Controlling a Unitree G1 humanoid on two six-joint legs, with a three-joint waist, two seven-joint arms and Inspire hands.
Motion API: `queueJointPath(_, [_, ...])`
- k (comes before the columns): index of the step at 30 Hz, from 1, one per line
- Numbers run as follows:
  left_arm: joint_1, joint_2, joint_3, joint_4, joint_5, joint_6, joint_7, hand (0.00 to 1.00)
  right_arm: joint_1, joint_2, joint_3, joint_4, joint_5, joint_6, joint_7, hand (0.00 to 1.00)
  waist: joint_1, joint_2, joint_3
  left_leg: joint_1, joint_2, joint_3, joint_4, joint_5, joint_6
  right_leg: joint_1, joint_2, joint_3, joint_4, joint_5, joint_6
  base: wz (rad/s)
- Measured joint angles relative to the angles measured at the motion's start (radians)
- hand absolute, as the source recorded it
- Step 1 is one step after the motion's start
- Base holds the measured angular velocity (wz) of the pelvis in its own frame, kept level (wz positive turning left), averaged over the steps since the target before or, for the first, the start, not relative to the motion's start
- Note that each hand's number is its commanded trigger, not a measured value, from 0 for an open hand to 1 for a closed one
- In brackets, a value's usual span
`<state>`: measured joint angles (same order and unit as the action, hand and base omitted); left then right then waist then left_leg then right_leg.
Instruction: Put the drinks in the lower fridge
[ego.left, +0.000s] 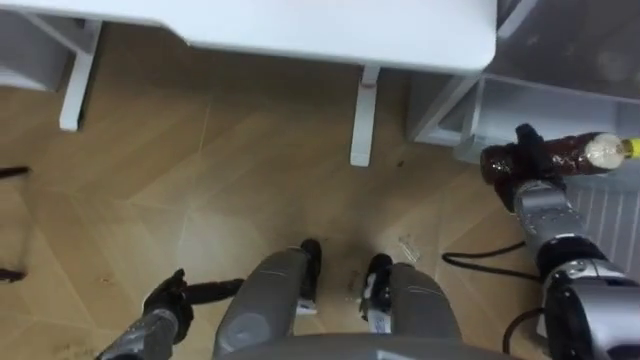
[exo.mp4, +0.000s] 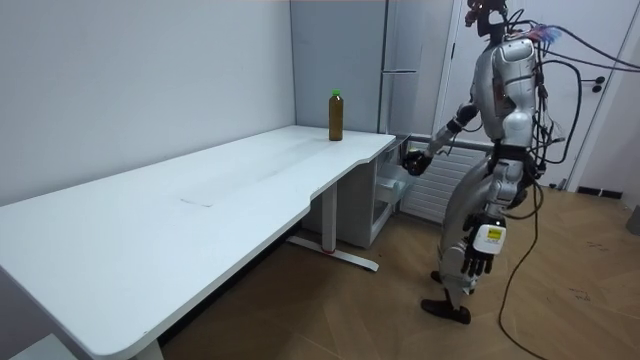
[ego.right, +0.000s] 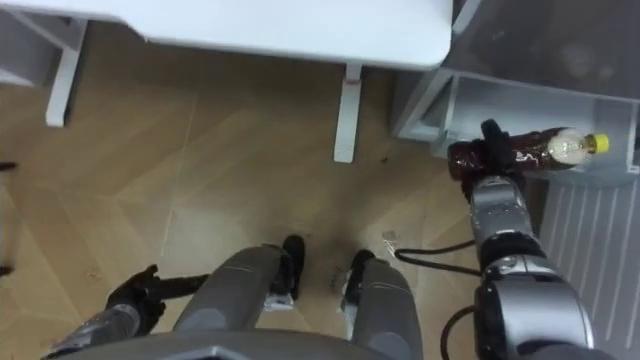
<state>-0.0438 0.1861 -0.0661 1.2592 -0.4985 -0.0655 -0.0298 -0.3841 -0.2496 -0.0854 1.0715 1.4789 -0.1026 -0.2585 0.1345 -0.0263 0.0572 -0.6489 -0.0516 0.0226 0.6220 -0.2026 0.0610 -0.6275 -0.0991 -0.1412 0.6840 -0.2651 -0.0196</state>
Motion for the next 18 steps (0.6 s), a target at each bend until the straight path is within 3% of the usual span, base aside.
queueJointPath(2, [-0.015,0.001,0.000,0.002,-0.022,-0.004,0.023,0.00,-0.035,-0.006,-0.031,0.019,0.052,0.006,0.017,1.00,0.008,-0.013,0.0067,-0.075,-0.004,-0.002,0.062,-0.014,-0.010,-0.076,-0.005,0.000,0.068,-0.023,-0.001,0.05])
queueJointPath(7, [-0.026,0.019,-0.058,0.018,-0.021,-0.002,0.080,0.00,-0.078,-0.024,-0.057,0.022,0.086,0.008,0.036,1.00,0.005,-0.016,0.0086,-0.199,0.000,-0.018,0.196,-0.051,-0.022,-0.188,-0.012,-0.014,0.193,-0.063,-0.020,0.08])
queueJointPath(11, [-0.048,0.036,-0.060,0.022,-0.021,0.001,0.098,0.00,-0.121,-0.060,-0.062,0.022,0.096,0.008,0.054,1.00,0.003,-0.017,0.0090,-0.291,0.002,-0.010,0.308,-0.086,-0.026,-0.279,-0.021,-0.013,0.311,-0.102,-0.039,0.03])
queueJointPath(18, [-0.045,0.040,-0.075,0.021,-0.013,0.011,0.106,0.00,-0.155,-0.117,-0.068,0.021,0.086,0.008,0.067,1.00,-0.004,-0.014,0.0082,-0.354,0.005,-0.012,0.401,-0.128,-0.037,-0.338,-0.025,-0.011,0.401,-0.142,-0.048,0.00])
